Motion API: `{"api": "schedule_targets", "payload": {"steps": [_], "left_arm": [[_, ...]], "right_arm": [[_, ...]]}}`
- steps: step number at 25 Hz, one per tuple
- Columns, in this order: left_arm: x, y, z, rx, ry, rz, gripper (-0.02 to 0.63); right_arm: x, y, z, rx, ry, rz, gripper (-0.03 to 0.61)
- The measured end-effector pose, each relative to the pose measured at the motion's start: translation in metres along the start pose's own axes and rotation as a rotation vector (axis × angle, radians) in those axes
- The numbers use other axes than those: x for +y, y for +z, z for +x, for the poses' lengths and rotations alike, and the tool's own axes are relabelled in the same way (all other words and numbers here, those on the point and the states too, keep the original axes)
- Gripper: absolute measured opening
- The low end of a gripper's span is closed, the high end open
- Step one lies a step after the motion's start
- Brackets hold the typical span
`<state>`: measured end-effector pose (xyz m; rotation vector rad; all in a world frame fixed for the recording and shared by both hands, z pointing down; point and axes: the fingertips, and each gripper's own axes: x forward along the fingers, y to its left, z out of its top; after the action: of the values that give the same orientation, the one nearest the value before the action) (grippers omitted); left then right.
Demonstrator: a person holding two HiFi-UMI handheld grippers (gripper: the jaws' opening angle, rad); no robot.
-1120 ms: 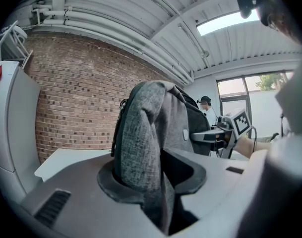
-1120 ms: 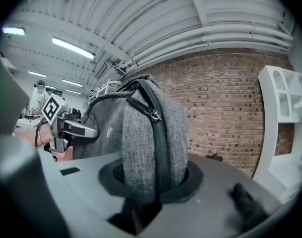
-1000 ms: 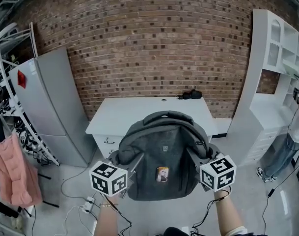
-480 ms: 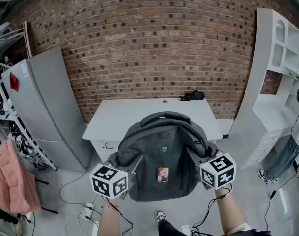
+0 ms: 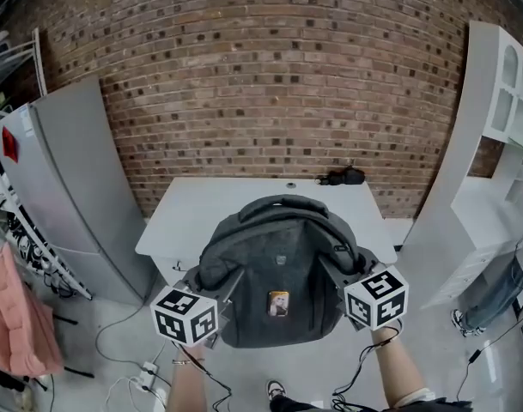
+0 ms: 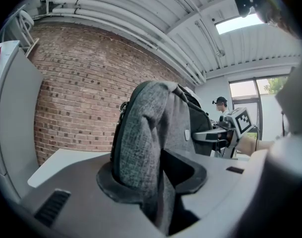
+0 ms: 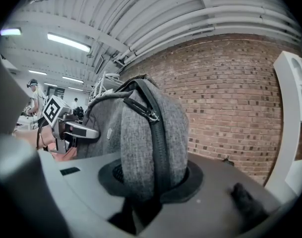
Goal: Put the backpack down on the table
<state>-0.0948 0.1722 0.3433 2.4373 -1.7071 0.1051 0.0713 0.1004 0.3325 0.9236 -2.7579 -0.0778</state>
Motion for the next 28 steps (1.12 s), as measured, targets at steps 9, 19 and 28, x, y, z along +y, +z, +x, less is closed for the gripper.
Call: {"api": "schedule_targets", "payload": {"steps": [9, 19, 28], "left_arm": [[0.041, 0.019, 0.064, 0.015, 0.007, 0.01, 0.143], [0.08, 0.032, 0.11, 0.023, 0.026, 0.023, 0.143], [0.105, 0.029, 0.142, 0.028, 0.007, 0.019, 0.143]], "right_arm": [[-0.054, 0.009, 0.064, -0.026, 0.023, 0.0, 0.112], [-0.089, 0.015, 0.117, -0.031, 0.04, 0.015, 0.112], [-0.107, 0.009, 0.147, -0.009, 0.029, 0.029, 0.112]]}}
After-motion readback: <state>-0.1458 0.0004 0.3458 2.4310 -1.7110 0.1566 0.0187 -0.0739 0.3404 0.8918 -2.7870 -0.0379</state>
